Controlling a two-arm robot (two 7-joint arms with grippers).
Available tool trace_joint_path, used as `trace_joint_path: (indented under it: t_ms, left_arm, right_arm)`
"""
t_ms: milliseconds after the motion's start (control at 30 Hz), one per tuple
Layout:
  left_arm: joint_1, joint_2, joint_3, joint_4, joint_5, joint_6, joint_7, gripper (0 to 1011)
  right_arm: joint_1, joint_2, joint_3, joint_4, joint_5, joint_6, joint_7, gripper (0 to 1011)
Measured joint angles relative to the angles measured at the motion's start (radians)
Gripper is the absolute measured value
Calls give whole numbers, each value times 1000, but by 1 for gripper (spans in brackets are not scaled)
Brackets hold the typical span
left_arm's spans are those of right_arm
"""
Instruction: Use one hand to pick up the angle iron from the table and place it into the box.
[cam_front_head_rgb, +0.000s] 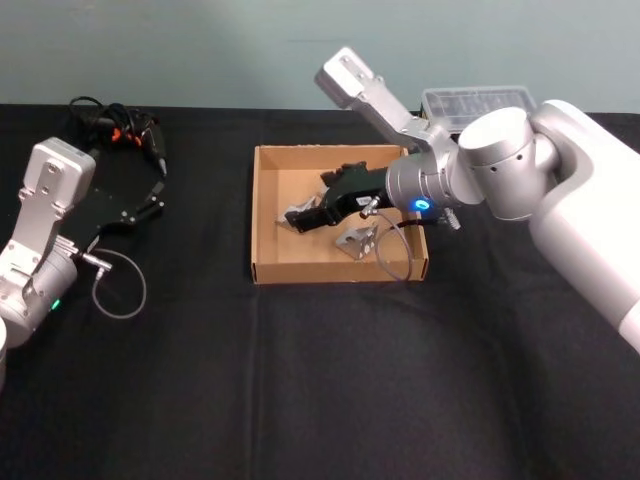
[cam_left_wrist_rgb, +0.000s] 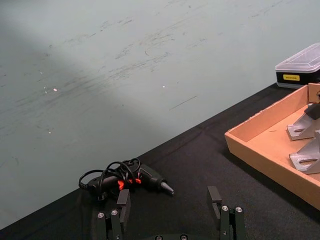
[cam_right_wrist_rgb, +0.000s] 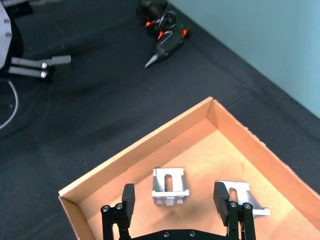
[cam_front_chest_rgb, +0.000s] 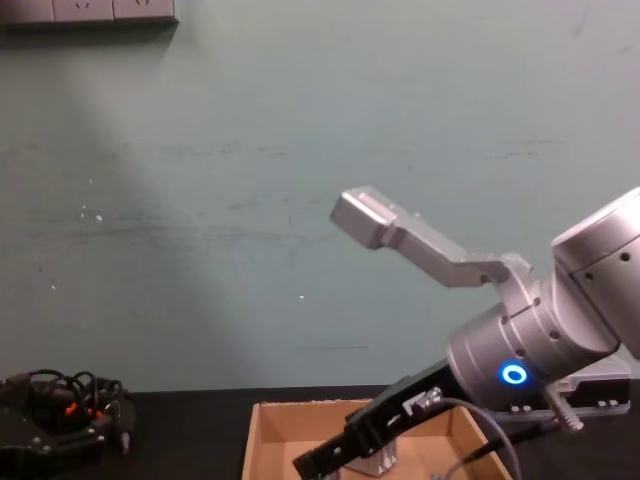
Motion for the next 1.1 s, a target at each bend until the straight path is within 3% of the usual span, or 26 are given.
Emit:
trace_joint_path:
  t_ms: [433,767,1100]
  left_arm:
    - [0,0,0,0,0,0,0,1000]
    - [0,0,0,0,0,0,0,1000]
    - [0,0,0,0,0,0,0,1000]
  right_arm:
    - [-121,60,133,-219,37,12,-108,1004]
    - [-298,106,302,-443,92,-28,-275,1004]
    - [-483,119,444,-577,86,-43,-446,1004]
